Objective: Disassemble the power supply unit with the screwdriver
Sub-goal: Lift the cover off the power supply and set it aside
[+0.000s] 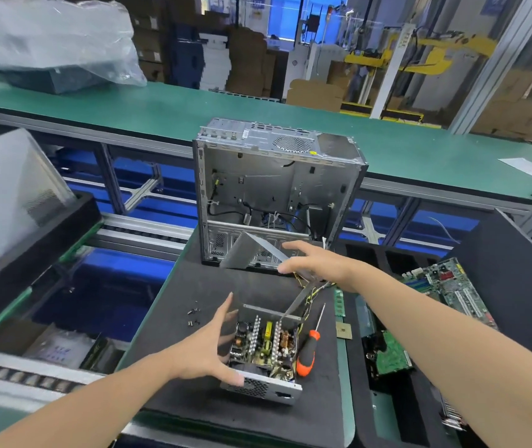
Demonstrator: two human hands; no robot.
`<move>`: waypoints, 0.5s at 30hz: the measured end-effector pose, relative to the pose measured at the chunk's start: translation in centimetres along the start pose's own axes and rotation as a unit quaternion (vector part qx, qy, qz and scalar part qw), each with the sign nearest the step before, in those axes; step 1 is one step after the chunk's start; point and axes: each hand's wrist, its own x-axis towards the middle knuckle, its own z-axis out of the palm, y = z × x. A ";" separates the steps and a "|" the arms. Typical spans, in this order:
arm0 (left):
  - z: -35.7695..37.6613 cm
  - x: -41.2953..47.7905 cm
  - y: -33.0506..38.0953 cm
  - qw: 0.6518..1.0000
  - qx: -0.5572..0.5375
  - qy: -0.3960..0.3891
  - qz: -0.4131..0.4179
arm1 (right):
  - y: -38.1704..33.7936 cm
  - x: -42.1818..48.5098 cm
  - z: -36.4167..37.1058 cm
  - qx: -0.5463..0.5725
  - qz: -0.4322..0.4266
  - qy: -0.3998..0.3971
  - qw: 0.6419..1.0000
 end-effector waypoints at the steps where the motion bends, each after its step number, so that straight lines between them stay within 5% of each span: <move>1: -0.1 0.0 0.2 1.000 0.001 0.005 -0.008 | 0.1 0.2 0.1 0.022 0.004 -0.006 1.000; 9: -3.1 0.8 4.4 0.949 -0.039 0.313 0.001 | 0.8 2.3 1.1 0.273 0.026 -0.047 0.961; 15: -6.1 1.1 9.5 0.961 -0.055 0.268 0.033 | 0.3 2.9 1.1 0.348 0.048 -0.091 0.932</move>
